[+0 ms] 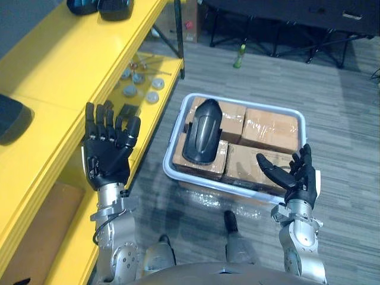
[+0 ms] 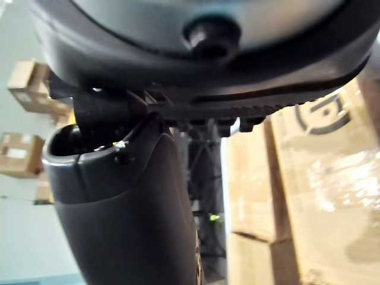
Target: Walk over and take three plastic housings, then place them on the shelf
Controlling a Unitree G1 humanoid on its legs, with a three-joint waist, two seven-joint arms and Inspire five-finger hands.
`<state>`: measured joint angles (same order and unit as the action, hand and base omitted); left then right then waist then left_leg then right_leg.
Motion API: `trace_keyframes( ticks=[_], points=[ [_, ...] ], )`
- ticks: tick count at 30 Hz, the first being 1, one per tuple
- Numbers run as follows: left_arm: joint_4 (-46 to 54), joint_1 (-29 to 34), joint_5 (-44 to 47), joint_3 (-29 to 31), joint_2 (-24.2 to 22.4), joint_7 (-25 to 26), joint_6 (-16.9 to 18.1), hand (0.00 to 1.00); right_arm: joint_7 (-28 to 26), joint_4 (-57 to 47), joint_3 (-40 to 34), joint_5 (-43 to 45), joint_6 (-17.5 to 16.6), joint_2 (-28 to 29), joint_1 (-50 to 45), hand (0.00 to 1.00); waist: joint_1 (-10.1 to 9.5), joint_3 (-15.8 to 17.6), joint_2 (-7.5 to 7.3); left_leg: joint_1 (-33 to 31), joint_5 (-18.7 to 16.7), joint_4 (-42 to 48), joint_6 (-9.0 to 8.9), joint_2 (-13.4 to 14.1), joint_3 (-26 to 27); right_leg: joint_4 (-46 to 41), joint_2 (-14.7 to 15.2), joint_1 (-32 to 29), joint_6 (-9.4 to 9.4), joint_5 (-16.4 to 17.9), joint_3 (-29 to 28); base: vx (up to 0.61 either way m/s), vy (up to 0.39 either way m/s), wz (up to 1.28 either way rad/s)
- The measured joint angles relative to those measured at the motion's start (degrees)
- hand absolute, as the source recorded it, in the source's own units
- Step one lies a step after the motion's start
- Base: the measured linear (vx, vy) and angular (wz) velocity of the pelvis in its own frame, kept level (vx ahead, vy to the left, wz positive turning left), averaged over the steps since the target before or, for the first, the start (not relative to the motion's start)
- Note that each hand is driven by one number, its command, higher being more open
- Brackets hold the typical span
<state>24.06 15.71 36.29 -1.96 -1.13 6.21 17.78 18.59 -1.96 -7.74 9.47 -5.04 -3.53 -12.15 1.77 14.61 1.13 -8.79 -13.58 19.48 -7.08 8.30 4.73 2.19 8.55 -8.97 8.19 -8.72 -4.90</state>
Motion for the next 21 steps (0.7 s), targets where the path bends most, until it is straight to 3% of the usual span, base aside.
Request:
trace_keyframes(
  ticks=[5, 9, 12, 21],
  points=[
    [-2.6, -1.8, -2.9, -2.4, 0.1, 1.1, 0.4, 1.0, 6.2, 4.3, 0.1, -2.4, 0.6, -1.3, 8.9, 1.0, -2.04, 4.9, 0.17, -3.2, -0.5, 3.0, 0.24, 0.0, -1.9, 0.0, -0.1, -1.1, -0.07, -1.0, 0.8, -0.12, 0.004, 0.11],
    [-3.6, -1.9, -3.2, -3.0, 0.2, 1.5, 0.4, 1.0, 8.5, 7.2, 0.2, -2.5, 0.8, -2.1, 15.4, 1.0, -3.68, 6.7, -0.3, -4.9, -0.1, 3.6, -0.25, -0.8, -4.6, -0.1, 0.0, -1.7, 0.02, -1.1, 2.3, -0.05, -0.002, 0.15],
    [-3.6, -2.2, -3.2, -4.2, 0.7, 1.4, 0.4, 1.0, 9.0, 9.3, 0.5, -2.5, 1.1, -4.1, 19.3, 1.0, -4.76, 7.6, 0.35, -5.7, 0.4, 3.5, -0.3, -1.1, -5.9, -0.2, 0.2, -1.8, 0.04, -1.1, 3.6, -0.01, 0.005, 0.21],
    [-3.8, -2.4, -3.2, -5.6, 1.3, -0.6, -2.0, 1.0, 8.6, 12.0, 2.8, -4.8, 4.7, -5.3, 26.6, 1.0, -5.03, 9.5, 0.35, -4.2, 2.0, 1.2, -0.36, -1.9, -9.0, -0.3, 0.8, 0.1, -0.23, -0.9, 7.1, 0.01, 0.005, 0.14]
  ],
)
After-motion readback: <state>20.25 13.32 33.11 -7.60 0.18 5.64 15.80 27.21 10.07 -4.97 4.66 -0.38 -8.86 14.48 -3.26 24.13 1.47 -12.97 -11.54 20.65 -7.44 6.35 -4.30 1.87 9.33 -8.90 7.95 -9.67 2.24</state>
